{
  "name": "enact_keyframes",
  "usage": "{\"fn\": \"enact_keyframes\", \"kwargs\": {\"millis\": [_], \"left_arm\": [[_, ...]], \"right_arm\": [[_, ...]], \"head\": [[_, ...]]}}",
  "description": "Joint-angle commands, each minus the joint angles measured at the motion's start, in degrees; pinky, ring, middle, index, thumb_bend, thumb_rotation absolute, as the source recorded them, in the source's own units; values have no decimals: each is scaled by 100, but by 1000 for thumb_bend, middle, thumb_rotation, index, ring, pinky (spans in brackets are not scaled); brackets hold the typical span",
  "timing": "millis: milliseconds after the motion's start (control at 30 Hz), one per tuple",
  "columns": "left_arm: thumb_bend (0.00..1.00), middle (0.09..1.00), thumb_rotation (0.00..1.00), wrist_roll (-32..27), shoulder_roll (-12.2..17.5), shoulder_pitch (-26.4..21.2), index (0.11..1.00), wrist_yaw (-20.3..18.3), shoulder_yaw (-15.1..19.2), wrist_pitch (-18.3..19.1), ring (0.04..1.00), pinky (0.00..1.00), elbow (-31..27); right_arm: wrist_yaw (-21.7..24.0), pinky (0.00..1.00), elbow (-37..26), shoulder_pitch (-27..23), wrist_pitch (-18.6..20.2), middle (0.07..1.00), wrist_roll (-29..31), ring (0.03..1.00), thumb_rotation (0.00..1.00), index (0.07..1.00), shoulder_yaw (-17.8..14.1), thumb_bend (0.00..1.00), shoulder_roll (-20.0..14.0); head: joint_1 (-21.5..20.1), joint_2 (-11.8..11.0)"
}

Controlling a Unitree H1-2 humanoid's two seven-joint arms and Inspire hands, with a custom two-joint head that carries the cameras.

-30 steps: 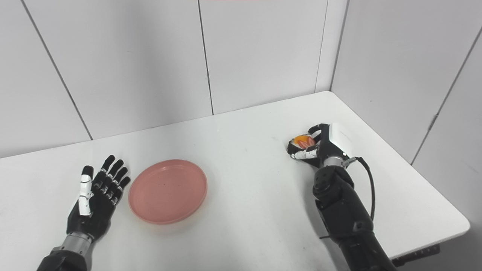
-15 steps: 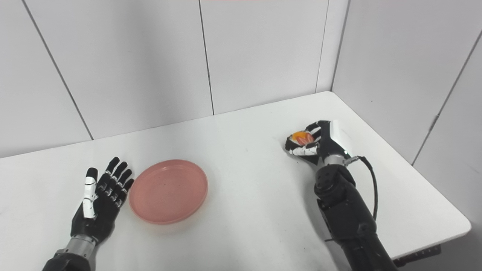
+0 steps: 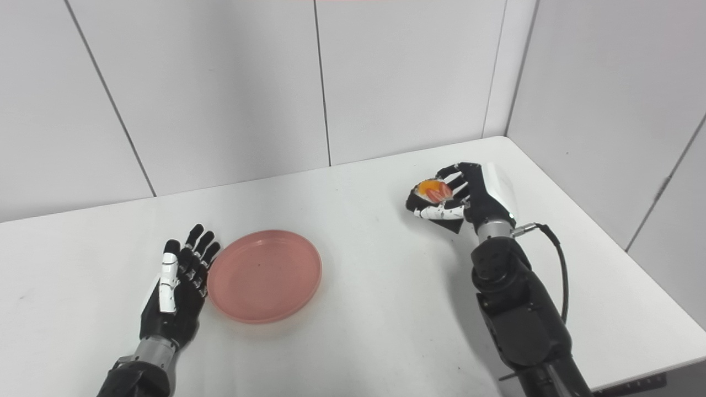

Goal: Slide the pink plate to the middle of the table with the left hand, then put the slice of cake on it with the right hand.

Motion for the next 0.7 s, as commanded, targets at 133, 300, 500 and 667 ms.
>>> {"fn": "enact_keyframes", "kwargs": {"millis": [133, 300, 500, 667], "left_arm": [[661, 1000, 1000, 158, -104, -28, 1000, 140, -61, -91, 1000, 1000, -42], [646, 1000, 1000, 229, -172, -52, 1000, 215, -81, -209, 1000, 1000, 13], [642, 1000, 1000, 349, -247, -71, 1000, 307, -111, -263, 1000, 1000, 48], [634, 1000, 1000, 437, -311, -79, 1000, 387, -145, -305, 1000, 1000, 62]], "right_arm": [[207, 290, -434, -114, -280, 437, -8, 361, 0, 547, 214, 509, 11], [359, 294, -554, -40, -493, 435, -15, 372, 0, 548, 485, 509, 57], [397, 242, -554, 53, -892, 434, -173, 334, 0, 549, 761, 509, 72], [444, 247, -525, 113, -1251, 439, -164, 325, 0, 547, 931, 509, 139]], "head": [[208, 21], [301, 28], [378, 16], [465, 18]]}}
